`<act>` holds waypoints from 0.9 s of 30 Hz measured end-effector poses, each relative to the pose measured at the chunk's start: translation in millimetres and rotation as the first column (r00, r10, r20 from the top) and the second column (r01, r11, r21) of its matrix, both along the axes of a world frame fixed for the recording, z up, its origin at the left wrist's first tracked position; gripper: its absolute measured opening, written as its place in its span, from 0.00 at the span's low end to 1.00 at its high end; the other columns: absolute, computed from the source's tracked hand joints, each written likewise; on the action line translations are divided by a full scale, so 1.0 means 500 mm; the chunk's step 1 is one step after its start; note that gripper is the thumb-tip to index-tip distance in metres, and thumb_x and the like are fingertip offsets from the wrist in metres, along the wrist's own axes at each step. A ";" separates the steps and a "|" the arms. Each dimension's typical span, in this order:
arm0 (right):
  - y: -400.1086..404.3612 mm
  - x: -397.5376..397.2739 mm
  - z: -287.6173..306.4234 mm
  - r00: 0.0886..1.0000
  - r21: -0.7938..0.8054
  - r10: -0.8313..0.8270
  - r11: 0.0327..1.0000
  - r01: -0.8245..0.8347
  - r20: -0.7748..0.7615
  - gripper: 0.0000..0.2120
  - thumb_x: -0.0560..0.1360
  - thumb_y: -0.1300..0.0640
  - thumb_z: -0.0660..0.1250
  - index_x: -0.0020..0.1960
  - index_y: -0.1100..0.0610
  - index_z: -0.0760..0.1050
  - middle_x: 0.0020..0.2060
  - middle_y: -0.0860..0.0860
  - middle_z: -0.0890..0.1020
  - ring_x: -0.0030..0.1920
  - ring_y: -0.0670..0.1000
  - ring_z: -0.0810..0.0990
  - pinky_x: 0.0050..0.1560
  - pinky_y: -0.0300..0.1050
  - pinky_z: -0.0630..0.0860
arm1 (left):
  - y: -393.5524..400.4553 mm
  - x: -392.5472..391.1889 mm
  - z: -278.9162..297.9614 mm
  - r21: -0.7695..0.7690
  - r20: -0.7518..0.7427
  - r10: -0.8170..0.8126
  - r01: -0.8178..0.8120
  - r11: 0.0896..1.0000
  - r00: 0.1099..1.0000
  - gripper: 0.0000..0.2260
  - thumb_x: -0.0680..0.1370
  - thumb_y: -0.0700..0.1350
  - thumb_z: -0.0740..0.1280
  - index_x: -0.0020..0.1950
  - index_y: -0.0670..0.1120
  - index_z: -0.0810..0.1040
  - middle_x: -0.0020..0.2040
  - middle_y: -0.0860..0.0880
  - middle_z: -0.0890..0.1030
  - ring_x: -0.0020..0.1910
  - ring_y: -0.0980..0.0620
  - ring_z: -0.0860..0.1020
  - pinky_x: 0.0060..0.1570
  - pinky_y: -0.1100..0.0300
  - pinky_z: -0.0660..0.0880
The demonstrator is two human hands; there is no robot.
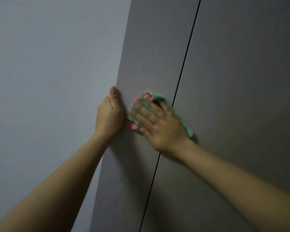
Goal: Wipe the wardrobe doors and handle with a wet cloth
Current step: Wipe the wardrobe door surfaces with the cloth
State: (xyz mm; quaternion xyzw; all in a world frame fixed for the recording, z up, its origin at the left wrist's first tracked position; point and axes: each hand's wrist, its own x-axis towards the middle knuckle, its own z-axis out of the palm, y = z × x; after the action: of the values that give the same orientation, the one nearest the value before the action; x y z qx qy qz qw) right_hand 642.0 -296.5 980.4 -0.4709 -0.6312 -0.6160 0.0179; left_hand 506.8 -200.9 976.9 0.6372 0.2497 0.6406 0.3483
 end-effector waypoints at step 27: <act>-0.018 0.018 -0.226 0.997 -0.162 0.046 0.986 -0.036 0.057 0.19 0.81 0.52 0.55 0.71 0.52 0.70 0.72 0.50 0.64 0.74 0.54 0.60 0.76 0.51 0.47 | 0.001 -0.017 -0.101 -0.224 -0.161 -0.127 0.089 0.970 0.979 0.30 0.82 0.58 0.41 0.71 0.41 0.70 0.70 0.39 0.70 0.70 0.43 0.67 0.66 0.58 0.61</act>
State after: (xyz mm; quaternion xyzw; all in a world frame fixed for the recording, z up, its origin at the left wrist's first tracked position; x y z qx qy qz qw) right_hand 650.9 -305.3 867.5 -0.4388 -0.6888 -0.5765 -0.0266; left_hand 498.4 -200.3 926.6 0.6620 0.3119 0.5314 0.4267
